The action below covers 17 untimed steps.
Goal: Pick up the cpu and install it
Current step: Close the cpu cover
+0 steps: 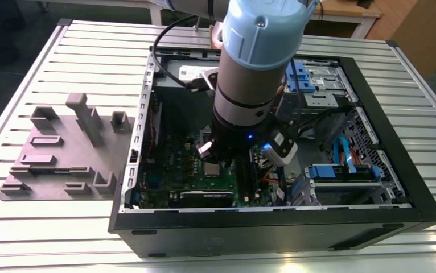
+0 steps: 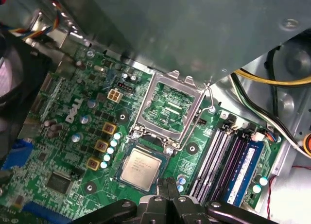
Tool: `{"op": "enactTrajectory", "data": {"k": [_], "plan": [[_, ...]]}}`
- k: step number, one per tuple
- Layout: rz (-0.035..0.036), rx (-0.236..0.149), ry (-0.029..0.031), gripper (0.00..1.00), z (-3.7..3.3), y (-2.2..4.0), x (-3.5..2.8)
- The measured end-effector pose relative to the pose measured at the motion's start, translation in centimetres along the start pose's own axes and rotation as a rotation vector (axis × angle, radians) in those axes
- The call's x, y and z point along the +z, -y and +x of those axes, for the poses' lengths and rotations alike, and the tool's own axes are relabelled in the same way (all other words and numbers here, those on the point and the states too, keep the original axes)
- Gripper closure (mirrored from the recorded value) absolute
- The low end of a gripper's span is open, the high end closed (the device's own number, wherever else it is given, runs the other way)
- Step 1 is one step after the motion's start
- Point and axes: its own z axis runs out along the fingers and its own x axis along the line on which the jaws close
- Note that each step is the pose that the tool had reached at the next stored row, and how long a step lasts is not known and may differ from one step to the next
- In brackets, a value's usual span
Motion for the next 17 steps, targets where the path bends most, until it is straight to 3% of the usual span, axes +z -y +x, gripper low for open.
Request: {"op": "enactTrajectory", "data": {"k": [17], "plan": [[-0.0001,-0.003,-0.0001,0.90,-0.01,-0.03,-0.33]]}}
